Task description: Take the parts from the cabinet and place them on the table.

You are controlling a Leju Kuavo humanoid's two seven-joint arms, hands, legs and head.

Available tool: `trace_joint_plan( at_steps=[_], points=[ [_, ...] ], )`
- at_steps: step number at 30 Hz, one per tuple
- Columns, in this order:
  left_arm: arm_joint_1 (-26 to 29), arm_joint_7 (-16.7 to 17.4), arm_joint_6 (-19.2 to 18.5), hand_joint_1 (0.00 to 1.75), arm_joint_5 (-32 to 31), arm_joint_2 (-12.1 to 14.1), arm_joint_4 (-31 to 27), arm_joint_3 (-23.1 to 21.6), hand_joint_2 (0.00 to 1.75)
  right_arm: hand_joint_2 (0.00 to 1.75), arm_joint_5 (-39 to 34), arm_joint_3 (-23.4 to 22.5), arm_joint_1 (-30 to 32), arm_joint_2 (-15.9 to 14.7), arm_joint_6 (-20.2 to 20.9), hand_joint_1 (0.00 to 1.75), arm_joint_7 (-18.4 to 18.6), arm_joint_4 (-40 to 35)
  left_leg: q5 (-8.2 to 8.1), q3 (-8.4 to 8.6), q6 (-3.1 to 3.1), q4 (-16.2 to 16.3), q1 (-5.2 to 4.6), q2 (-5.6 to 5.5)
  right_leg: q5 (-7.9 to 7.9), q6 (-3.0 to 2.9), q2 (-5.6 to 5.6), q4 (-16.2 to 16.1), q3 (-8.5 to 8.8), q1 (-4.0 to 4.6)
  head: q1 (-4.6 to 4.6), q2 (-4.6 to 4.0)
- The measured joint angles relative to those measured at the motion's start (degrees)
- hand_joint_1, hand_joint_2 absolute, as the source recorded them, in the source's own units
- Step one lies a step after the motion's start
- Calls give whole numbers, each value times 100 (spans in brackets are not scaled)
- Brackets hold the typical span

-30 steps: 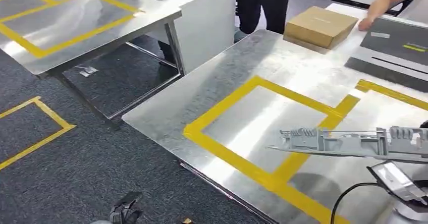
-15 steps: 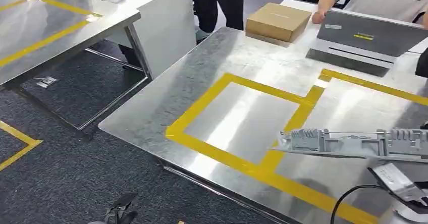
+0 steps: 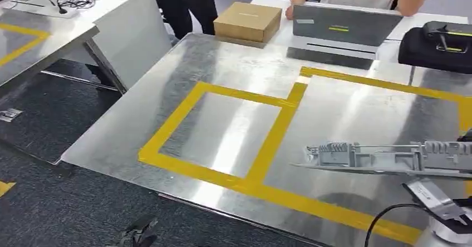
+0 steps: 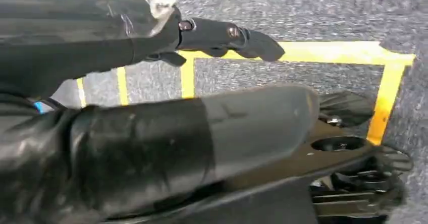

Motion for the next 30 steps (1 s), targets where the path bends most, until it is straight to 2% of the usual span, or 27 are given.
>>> trace_joint_plan(
  at_steps=[1, 2, 3, 4, 5, 6, 7, 15, 28, 30],
  points=[
    [-10, -20, -2, 0, -7, 2, 0, 0, 0, 0, 2, 0, 0, 0, 0, 0, 0, 2, 300, 257, 56, -576, -12, -57, 0, 0, 18, 0, 11, 7, 0, -2],
    [-25, -37, 0, 0, -20, 11, 0, 0, 0, 0, 11, 2, 2, 0, 0, 0, 0, 2, 449, 429, 124, -999, -32, -155, 1, 1, 64, 0, 9, 1, 0, 0],
    [-48, -48, 0, 0, -33, 26, 0, 0, 0, 0, 22, 4, 3, 0, 0, 0, 0, 7, 392, 471, 152, -1107, -33, -172, 3, 37, 105, 28, -13, 39, 4, 0],
    [-82, -57, 0, 0, -46, 20, 0, 0, 0, 0, 48, 9, 4, -2, 0, 0, 0, 7, 375, 498, 123, -1176, -36, -168, 19, 68, 128, 26, -51, 17, -4, 0],
    [-95, -68, 9, 0, -52, 11, 0, 0, 0, 0, 68, 11, 6, -2, 0, 0, 0, 11, 401, 483, 37, -1213, -26, -173, -2, 54, 118, 46, -67, 23, 18, 0],
    [-96, -79, 13, 0, -63, -4, 0, 0, 0, 0, 72, 15, 6, -2, 0, 0, 0, 11, 392, 482, -4, -1207, -31, -179, 12, 54, 110, 36, -65, 8, 2, 0],
    [-89, -92, 15, 0, -66, -4, 0, 0, 0, 0, 74, 17, 7, -2, 0, 0, 0, 11, 393, 480, 19, -1199, -43, -186, 12, 58, 99, 29, -59, 2, 15, 0],
    [-99, -151, 35, 0, -81, -4, 0, 2, 0, 0, 120, 24, 5, -2, 0, 0, 0, 11, 402, 469, 80, -1183, -66, -201, 42, 118, 85, -13, -39, -21, 11, 0],
    [-140, -203, 17, 0, -96, -7, 0, 2, 0, 0, 70, 61, -2, -2, 0, 0, 0, 9, 403, 468, 84, -1182, -55, -201, 43, 131, 85, -12, -45, -8, 9, 0],
    [-151, -216, 17, 0, -98, -4, 0, 2, 0, 0, 20, 74, -4, -2, 0, 0, 0, 11, 395, 459, 103, -1155, -63, -205, 52, 148, 85, -18, -46, -20, 7, 0]
  ],
)
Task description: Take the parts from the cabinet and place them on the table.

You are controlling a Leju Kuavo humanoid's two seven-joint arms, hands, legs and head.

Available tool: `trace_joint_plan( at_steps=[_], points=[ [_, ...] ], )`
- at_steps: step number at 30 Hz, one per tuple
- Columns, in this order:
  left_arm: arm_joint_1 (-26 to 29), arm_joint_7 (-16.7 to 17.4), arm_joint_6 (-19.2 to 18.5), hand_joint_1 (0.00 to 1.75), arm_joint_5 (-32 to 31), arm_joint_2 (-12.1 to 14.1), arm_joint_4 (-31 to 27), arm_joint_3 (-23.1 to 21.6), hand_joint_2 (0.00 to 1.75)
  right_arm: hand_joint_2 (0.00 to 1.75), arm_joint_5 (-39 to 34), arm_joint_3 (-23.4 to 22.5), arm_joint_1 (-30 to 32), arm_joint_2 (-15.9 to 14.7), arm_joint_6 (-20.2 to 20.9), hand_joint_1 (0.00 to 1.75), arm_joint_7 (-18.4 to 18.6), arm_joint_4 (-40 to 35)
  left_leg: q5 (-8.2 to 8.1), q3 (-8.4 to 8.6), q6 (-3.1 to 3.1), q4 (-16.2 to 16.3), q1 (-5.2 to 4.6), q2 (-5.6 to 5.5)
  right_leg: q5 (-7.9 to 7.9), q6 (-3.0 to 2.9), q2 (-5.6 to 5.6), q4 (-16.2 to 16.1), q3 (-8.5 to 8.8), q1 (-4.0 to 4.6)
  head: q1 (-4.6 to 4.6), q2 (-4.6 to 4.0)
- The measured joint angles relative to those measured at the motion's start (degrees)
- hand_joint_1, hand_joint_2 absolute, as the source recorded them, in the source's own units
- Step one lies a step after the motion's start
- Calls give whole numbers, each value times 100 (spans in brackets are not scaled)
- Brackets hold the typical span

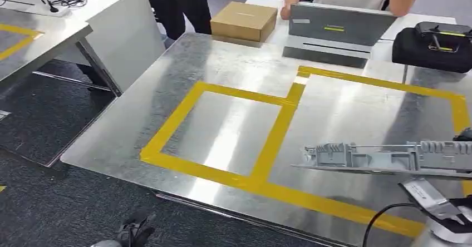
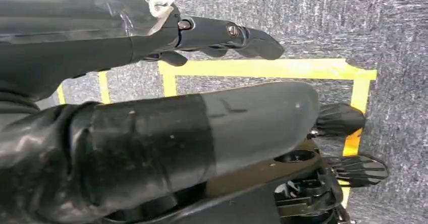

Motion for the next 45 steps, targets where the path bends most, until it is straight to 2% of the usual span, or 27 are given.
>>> trace_joint_plan(
  at_steps=[6, 7, 8, 9, 11, 13, 15, 16, 17, 18, 19, 22, 23, 25, 27, 28, 29, 31, 32, 33, 37, 38, 39, 40, 42, 43, 45],
  points=[
    [-33, -13, -2, 0, 0, -6, 0, 0, 0, 0, -57, 33, -7, 0, 0, 0, 0, -2, 24, 4, 65, -3, -28, 20, 36, 82, 54, -40, -1, -27, -2, 0],
    [-46, -22, -7, 0, 0, -24, 0, 0, 0, 0, -63, 33, -5, 0, 0, 0, 0, -2, 98, 36, 116, -120, 46, 83, 0, 90, 6, 4, -52, -18, -2, 0],
    [-59, -28, -7, 0, -2, -31, 0, 0, 0, 0, -65, 31, -10, 0, 0, 0, 0, -4, 113, 59, 137, -164, 37, 121, -74, 107, -224, 82, -100, 7, 11, 0],
    [-63, -35, -9, 0, -4, -37, 0, 0, 0, 0, -74, 35, -17, 0, 0, 0, 0, -2, 119, 60, 161, -169, 40, 165, -277, 114, -361, 362, -233, 7, 53, 0],
    [-49, -37, -13, 0, -13, -50, 0, 0, 0, 0, -72, 33, -12, -2, 0, 0, 2, 0, 107, 49, 173, -167, 40, 297, -686, 157, -405, 1272, -658, -33, 52, 0],
    [-36, -37, -15, 0, -20, -55, 0, 0, 0, 0, -68, 31, -11, -2, 0, 0, 0, 0, 93, 45, 153, -161, 48, 433, -742, 210, -417, 1662, -851, -59, 53, 0],
    [-43, -37, -22, 0, -26, -70, 0, 0, 0, 0, -68, 31, -13, -2, 0, 0, 0, 0, 57, 55, 98, -142, 80, 555, -342, 259, -486, 1038, -516, -100, 50, 0],
    [-47, -37, -22, 0, -28, -83, 0, 0, 0, 0, -65, 31, -13, -2, 0, 0, 2, 0, 25, 62, 50, -105, 100, 610, -106, 289, -608, 501, -218, -114, 46, 0],
    [-50, -39, -24, 0, -39, -81, 0, 0, 0, 0, -65, 31, -12, -2, 0, 0, 0, 0, -18, 64, -16, -42, 98, 656, -102, 343, -866, 80, -15, -99, 55, 0],
    [-52, -39, -22, 0, -48, -52, 0, 0, 0, 0, -57, 33, -17, 0, 0, 0, -2, 11, -56, 40, -70, 11, 55, 693, -143, 231, -864, 60, 44, -59, 88, 0],
    [-47, -39, -24, 0, -52, -59, 0, -2, 0, 0, -57, 31, -13, 0, 0, 0, 0, 13, -52, 44, -88, 8, 41, 717, -139, 146, -776, 95, 22, -56, 61, 0],
    [-69, -39, -24, 0, -59, -87, 0, 0, 0, 0, -57, 28, -10, 0, 0, 0, 0, 15, -84, 88, -143, 11, 68, 863, -140, 36, -604, 121, -15, -52, 50, 0],
    [-86, -41, -24, 0, -59, -87, 0, -2, 0, 0, -46, 28, -9, 0, 0, 0, 0, 15, -183, 86, -189, 71, 97, 706, -132, -9, -559, 110, 5, -72, 42, 0],
    [-83, -46, -24, 0, -52, -87, 0, -2, 0, 0, -39, 37, -16, 0, 0, 0, 0, 22, -605, -218, -194, 784, 107, 321, -126, -62, -453, 110, 3, -76, 11, 0],
    [-48, -46, -24, 0, -50, -87, 0, 0, 0, 0, -18, 35, -15, 0, 0, 0, 0, 35, -942, -650, -186, 1687, 105, 250, -118, -84, -299, 111, -8, -57, -4, 0],
    [-33, -46, -24, 0, -50, -89, 0, -2, 0, 0, -18, 35, -14, 0, 0, 0, 0, 39, -933, -744, -168, 1847, 102, 244, -115, -87, -219, 112, -8, -43, -2, -2],
    [-29, -46, -24, 0, -50, -90, 0, 0, 0, 0, -17, 33, -14, 0, 0, 0, 0, 44, -776, -713, -137, 1739, 95, 239, -113, -88, -131, 112, -6, -36, 0, 0],
    [-39, -48, -26, 0, -48, -92, 0, -2, 0, 0, -4, 33, -15, 0, 0, 0, 0, 46, -224, -353, -46, 883, 85, 132, -105, -84, 45, 113, 8, -22, -2, 0],
    [-40, -52, -26, 0, -42, -92, 0, 0, 0, 0, -2, 33, -15, 0, 0, 0, 0, 48, 22, -133, 16, 372, 77, -87, -101, -78, 118, 112, 14, -23, -2, 0],
    [-39, -55, -26, 0, -35, -81, 0, 0, 0, 0, 0, 35, -15, 0, 0, 0, 0, 52, -35, -55, 77, 215, 96, -390, -93, -55, 167, 114, -4, -28, 11, 0],
    [-64, -61, -28, 0, -15, -107, 0, 0, 0, 0, 7, 35, -18, 0, 0, 0, 0, 79, -12, -10, 44, 28, 65, -197, -2, 131, 453, 51, -110, -89, -64, 0],
    [-77, -68, -31, 0, -15, -107, 0, 2, 0, 0, 7, 33, -6, -2, 0, 0, 26, 85, 43, 23, 45, -57, 125, -100, -42, 129, 298, 103, -181, -88, -66, 0],
    [-81, -77, -24, 0, -15, -105, 0, 4, 0, 0, 35, 37, -10, -7, 0, 0, 158, 87, 54, 36, 84, -89, 117, -48, -179, 144, -66, 255, -244, -33, -11, 0],
    [-79, -79, -28, 0, -15, -103, 0, 2, 0, 0, 50, 88, -1, -31, 0, 0, 326, 101, 59, 30, 95, -88, 112, -3, -390, 164, -280, 591, -397, -34, 15, 0],
    [-43, -79, -28, 0, -2, -105, 0, 7, 0, 0, 198, 149, 5, -31, 2, 0, 376, 207, 55, 20, 100, -83, 95, 145, -781, 204, -418, 1470, -792, -43, 11, 0],
    [-32, -81, -28, 0, 13, -103, 0, 7, 0, 0, 302, 149, 9, -31, 2, 0, 378, 304, 55, 13, 100, -79, 94, 202, -826, 220, -429, 1706, -890, -44, 13, 0],
    [-39, -85, -31, 0, 42, -107, 0, 7, 0, 0, 532, 172, 18, -31, 2, 0, 413, 512, 54, 13, 96, -76, 94, 269, -554, 229, -448, 1353, -658, -47, 13, 0]
  ],
)
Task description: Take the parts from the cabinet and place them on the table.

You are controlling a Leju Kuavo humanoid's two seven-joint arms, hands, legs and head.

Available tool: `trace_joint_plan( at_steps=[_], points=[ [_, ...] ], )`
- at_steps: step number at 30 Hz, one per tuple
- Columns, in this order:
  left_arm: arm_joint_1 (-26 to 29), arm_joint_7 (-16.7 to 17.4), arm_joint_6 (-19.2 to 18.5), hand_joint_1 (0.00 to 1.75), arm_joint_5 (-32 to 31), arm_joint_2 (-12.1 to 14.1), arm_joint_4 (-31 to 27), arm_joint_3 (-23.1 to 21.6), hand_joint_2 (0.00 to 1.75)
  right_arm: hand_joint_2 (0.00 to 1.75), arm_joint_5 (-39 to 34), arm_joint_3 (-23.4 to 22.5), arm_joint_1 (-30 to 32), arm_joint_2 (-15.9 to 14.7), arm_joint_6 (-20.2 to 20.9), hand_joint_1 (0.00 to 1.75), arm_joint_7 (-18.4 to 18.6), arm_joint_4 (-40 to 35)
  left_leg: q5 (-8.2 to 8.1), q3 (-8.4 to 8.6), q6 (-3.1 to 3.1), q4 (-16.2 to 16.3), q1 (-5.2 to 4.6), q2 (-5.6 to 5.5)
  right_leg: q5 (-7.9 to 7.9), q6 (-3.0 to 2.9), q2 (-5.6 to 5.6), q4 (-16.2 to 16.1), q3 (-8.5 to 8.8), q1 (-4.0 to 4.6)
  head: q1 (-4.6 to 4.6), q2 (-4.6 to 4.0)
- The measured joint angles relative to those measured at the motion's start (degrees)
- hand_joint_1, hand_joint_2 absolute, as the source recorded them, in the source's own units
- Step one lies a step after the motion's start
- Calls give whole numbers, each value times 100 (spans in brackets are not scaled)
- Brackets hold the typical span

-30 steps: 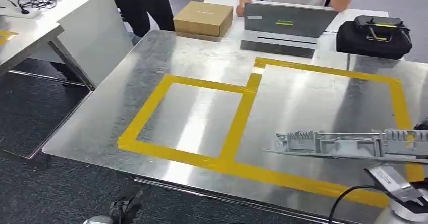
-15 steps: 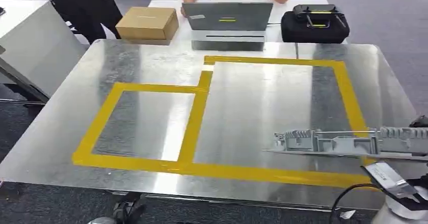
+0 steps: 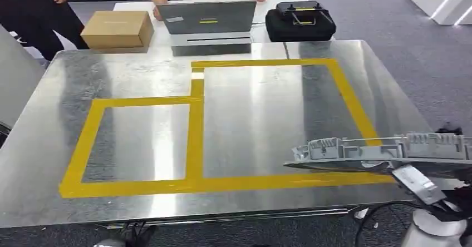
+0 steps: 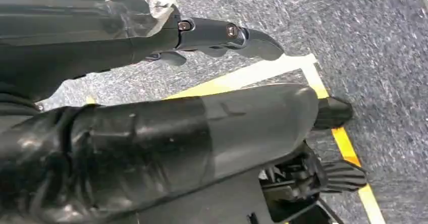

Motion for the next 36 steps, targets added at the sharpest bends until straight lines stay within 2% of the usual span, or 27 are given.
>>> trace_joint_plan(
  at_steps=[2, 3, 4, 5, 6, 8, 10, 11, 14, 16, 19, 24, 28, 33, 36],
  points=[
    [-23, -38, 2, 0, -64, -11, 0, 4, 0, 0, 218, 62, -11, 0, 0, 0, 189, 148, -13, 2, -24, 24, 1, 15, 418, -19, -32, -1001, 602, 0, 0, 0],
    [-34, -55, 0, 0, -120, -9, 0, 19, 0, 0, 303, 118, -26, -19, 0, 0, 444, 269, -22, -7, -60, 41, -8, 19, 301, -48, -63, -1319, 788, 20, 2, 0],
    [-46, -55, -4, 0, -149, -11, 0, 31, 0, 0, 402, 204, -35, -53, 0, 0, 714, 400, -30, -34, -101, 79, -41, 20, 353, -109, -40, -1344, 830, 34, -9, 0],
    [-46, -53, -20, 0, -164, -9, 0, 44, 0, 0, 538, 291, -33, -79, 0, 0, 971, 522, -31, -43, -114, 96, -50, 17, 375, -110, -38, -1351, 816, 17, -9, 0],
    [-43, -51, -28, 0, -170, -2, 0, 61, 0, 175, 650, 393, -45, -122, 0, 0, 1214, 663, -6, -46, -39, 91, -56, 13, 385, -100, -37, -1349, 810, 20, -9, 0],
    [-46, -40, -46, 0, -201, 0, 0, 79, 0, 175, 770, 600, -160, -229, -2, 0, 1588, 877, 0, -28, -18, 68, -54, 16, 384, -106, -21, -1349, 809, 27, -13, 0],
    [-70, -37, -59, 0, -221, 0, 0, 109, 0, 175, 898, 928, -264, -503, -2, 0, 2195, 1155, 18, -12, -48, 31, -48, 16, 379, -126, -24, -1349, 812, 37, -11, 0],
    [-70, -37, -61, 0, -223, 0, 0, 116, 0, 175, 911, 1054, -303, -615, -2, 0, 2324, 1248, 27, -12, -64, 23, -47, 16, 377, -144, -25, -1348, 808, 40, -9, 0],
    [-65, -37, -61, 0, -225, 0, 0, 129, 0, 175, 942, 1361, -403, -834, -2, 0, 2422, 1461, 45, -12, -99, 10, -34, 16, 384, -172, -26, -1345, 801, 56, -11, 0],
    [-64, -37, -63, 0, -225, 0, 0, 140, 0, 175, 961, 1482, -443, -944, -2, 0, 2552, 1562, 48, -13, -161, 7, -23, 16, 385, -174, -30, -1343, 801, 64, -11, 0],
    [-63, -37, -74, 0, -227, 2, 0, 157, 0, 175, 968, 1690, -524, -1132, -2, 0, 2780, 1682, 47, -15, -180, 5, -21, 16, 388, -178, -29, -1342, 802, 65, -9, 0],
    [-61, -35, -83, 0, -238, 4, 0, 160, 0, 175, 716, 2033, -669, -1406, -2, 0, 2868, 1934, 44, -18, -183, 16, -32, 16, 391, -175, -30, -1342, 806, 57, -7, 0],
    [-62, -33, -109, 0, -282, 6, 0, 160, 0, 175, 333, 2203, -899, -1573, -2, 0, 2765, 2248, 42, -21, -182, 29, -34, 16, 394, -172, -29, -1343, 813, 55, -6, 0],
    [-68, -31, -155, 0, -326, 11, 0, 160, 0, 175, -387, 2612, -1491, -1973, 4, 0, 2767, 3080, 41, -20, -179, 39, -35, 16, 404, -159, -37, -1344, 817, 53, -4, 0],
    [-65, -29, -175, 0, -345, 24, 0, 160, 0, 175, -797, 2853, -1827, -2169, 269, 0, 2826, 3497, 42, -22, -179, 45, -36, 17, 410, -156, -35, -1344, 818, 52, -6, 0]
  ],
)
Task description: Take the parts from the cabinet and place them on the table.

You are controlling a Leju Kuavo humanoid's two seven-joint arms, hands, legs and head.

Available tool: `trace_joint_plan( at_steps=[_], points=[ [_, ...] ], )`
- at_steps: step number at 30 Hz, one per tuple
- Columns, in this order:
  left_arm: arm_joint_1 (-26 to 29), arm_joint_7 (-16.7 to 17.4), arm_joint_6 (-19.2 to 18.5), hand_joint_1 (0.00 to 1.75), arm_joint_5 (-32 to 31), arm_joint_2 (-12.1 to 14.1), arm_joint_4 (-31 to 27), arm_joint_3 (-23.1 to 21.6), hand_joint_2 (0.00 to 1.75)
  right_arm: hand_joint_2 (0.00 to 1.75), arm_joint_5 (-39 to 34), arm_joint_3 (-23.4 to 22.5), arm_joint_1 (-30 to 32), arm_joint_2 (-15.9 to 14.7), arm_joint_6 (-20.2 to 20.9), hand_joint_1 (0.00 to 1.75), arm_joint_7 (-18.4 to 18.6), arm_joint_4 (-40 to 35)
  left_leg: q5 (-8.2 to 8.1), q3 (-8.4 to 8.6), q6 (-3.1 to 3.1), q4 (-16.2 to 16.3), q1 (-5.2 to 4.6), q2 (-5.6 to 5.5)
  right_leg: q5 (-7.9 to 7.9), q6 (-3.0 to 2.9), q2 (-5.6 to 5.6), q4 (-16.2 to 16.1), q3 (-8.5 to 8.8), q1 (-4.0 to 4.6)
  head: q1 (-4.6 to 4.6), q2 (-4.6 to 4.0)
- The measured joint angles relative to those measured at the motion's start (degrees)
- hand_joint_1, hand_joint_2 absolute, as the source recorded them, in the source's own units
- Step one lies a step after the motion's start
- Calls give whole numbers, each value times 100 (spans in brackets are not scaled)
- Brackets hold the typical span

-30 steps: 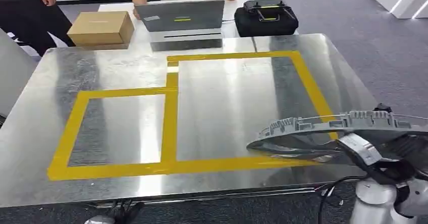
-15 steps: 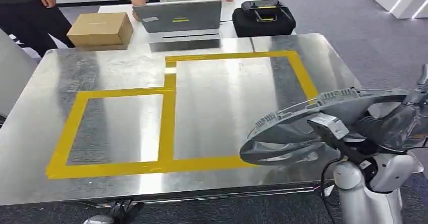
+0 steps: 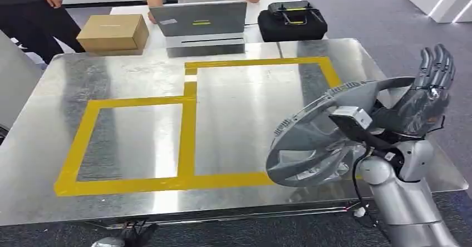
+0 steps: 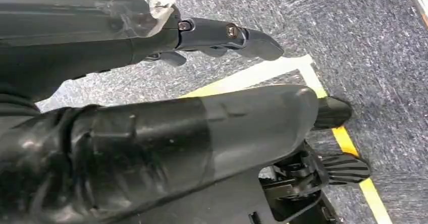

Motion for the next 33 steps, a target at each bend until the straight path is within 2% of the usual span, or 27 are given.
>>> trace_joint_plan(
  at_steps=[6, 8, 17, 21, 26, 29, 33],
  points=[
    [-4, 24, -63, 0, -83, 15, 0, 4, 0, 175, -986, 537, -923, -581, 1336, 0, 59, 936, 10, -18, 12, 11, -6, -2, 12, 8, -5, 0, -8, -5, 2, 0],
    [-4, 28, -101, 0, -107, 28, 0, 9, 0, 175, -1307, 680, -1246, -710, 1915, 0, 48, 1263, 15, -35, 17, 14, -8, -2, 19, 11, -5, 1, -25, -8, 2, 0],
    [-9, 44, -181, 0, -183, 55, 0, 81, 0, 175, -1807, 1328, -2544, -1184, 3463, 0, -74, 2307, 16, -58, 19, 18, -18, -4, 22, 12, 0, 2, -53, -17, -5, 0],
    [-13, 44, -190, 0, -192, 61, 0, 120, 0, 175, -1903, 1634, -3079, -1320, 3660, 0, -79, 2650, 16, -62, 19, 18, -18, -4, 22, 12, -4, 1, -52, -17, 0, 0],
    [-22, 44, -194, 0, -195, 72, 0, 144, 0, 175, -1914, 1823, -3256, -1383, 3689, 0, -79, 2839, 16, -63, 19, 18, -19, -4, 22, 13, -3, 1, -52, -17, 0, 0],
    [-23, 44, -216, 0, -227, 83, 0, 149, 0, 175, -1560, 2177, -3586, -1416, 4243, 0, -210, 3005, 16, -66, 20, 18, -23, -3, 25, 16, 2, 2, -57, -24, -2, 0],
    [-24, 44, -253, 0, -264, 90, 0, 162, 0, 175, -1453, 2969, -4280, -1420, 5364, 0, -630, 3262, 18, -67, 21, 18, -23, -2, 27, 16, 4, 2, -60, -24, 0, 0]
  ],
)
